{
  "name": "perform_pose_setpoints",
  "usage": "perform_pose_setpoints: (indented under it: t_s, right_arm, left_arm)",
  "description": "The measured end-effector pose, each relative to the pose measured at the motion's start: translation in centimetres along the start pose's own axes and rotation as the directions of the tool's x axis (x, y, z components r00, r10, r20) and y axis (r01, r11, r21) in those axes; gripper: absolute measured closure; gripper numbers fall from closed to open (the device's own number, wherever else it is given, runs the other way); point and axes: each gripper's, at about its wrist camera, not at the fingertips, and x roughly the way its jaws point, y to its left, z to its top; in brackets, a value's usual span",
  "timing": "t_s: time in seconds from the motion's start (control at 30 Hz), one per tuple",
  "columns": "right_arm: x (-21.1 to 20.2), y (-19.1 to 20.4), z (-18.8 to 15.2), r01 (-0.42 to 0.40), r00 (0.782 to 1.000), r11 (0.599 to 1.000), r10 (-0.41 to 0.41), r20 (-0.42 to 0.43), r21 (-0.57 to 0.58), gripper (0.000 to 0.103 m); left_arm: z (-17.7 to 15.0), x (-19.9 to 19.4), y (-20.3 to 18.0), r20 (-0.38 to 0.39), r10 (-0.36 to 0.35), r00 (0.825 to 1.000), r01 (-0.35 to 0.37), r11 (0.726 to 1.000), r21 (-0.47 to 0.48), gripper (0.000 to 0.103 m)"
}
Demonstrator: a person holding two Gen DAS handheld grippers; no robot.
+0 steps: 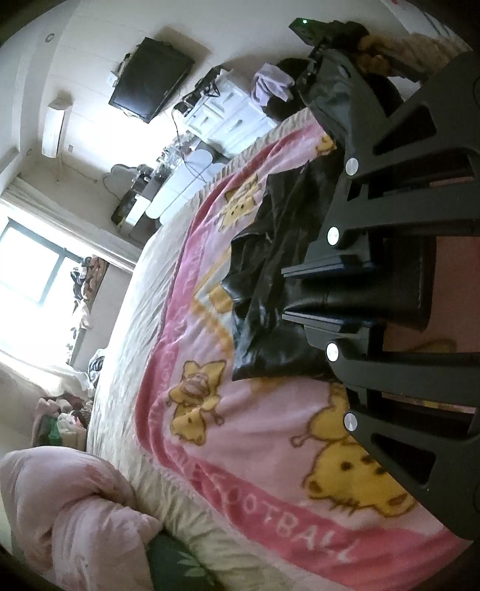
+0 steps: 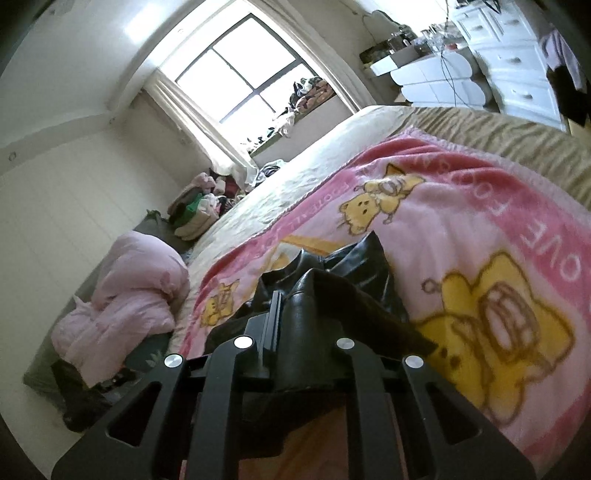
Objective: Fold large clothes
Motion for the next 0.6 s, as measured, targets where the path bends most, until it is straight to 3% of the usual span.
perform_pose_setpoints:
  t_s: [0.6]
  right_arm:
    - [8.5,0.7,1.6,0.183,0.983,0.973,-0.186,-0.006,-0.143,0.086]
  left_arm:
    - [2.1,5.5,2.5,0.002,0.066,0.998,-0.065,0.998,-0.019,0.091]
